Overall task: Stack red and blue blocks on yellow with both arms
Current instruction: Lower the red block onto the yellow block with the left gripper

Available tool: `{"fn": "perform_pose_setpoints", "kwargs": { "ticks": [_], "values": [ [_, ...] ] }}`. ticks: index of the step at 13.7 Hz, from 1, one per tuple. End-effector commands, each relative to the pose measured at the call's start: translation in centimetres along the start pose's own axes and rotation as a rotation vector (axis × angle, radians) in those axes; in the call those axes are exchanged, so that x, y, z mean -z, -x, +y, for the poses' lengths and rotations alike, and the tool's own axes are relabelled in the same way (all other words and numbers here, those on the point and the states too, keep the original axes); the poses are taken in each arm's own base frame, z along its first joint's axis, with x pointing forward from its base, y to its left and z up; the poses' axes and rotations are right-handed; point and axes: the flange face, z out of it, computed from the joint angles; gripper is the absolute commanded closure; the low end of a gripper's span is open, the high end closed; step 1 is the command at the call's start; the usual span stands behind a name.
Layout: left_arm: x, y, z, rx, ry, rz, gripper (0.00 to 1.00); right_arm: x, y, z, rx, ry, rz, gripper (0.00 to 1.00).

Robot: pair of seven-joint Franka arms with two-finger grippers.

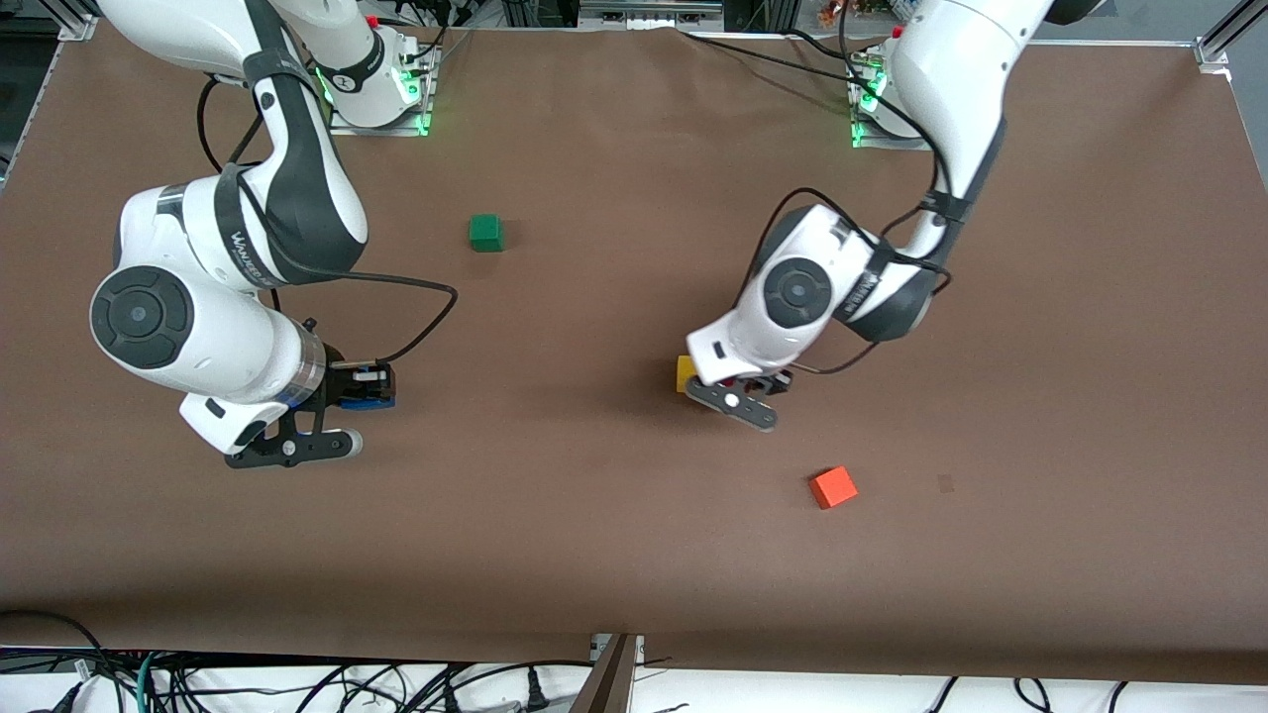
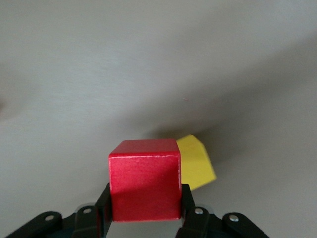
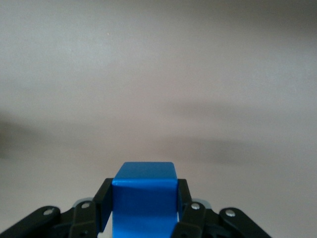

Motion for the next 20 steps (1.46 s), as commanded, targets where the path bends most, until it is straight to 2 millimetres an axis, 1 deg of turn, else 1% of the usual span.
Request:
{"fn": "perform_pose_setpoints", "kwargs": {
  "ticks": [1, 3, 5, 6, 13, 16, 20],
  "values": [
    [-0.9, 0.2, 1.6, -0.038, -0.043, -0.004, 1.00, 0.4, -0.6, -0.8, -0.015, -0.019, 0.025, 0.61],
    [-1.3, 0.3, 1.8, -0.051, -0.080, -0.003, 1.00, 0.3, -0.7, -0.9, -0.033, -0.020, 0.026, 0.61],
    [-2.2, 0.7, 3.5, -0.023, -0.091, -0.012, 1.00, 0.1, -0.7, -1.0, -0.035, -0.020, 0.026, 0.60],
    [-2.3, 0.8, 3.8, 0.001, -0.092, -0.012, 1.00, 0.1, -0.7, -1.0, -0.037, -0.020, 0.026, 0.60],
    [-2.8, 1.4, 4.6, 0.104, -0.096, -0.020, 1.00, 0.1, -0.7, -1.1, -0.037, -0.020, 0.026, 0.60],
    [-3.0, 1.7, 5.6, 0.131, -0.098, -0.022, 1.00, 0.1, -0.7, -1.3, -0.035, -0.018, 0.026, 0.60],
    [-3.3, 1.7, 5.7, 0.131, -0.099, -0.025, 1.00, 0.1, -0.6, -1.5, -0.035, -0.019, 0.027, 0.60]
  ]
}}
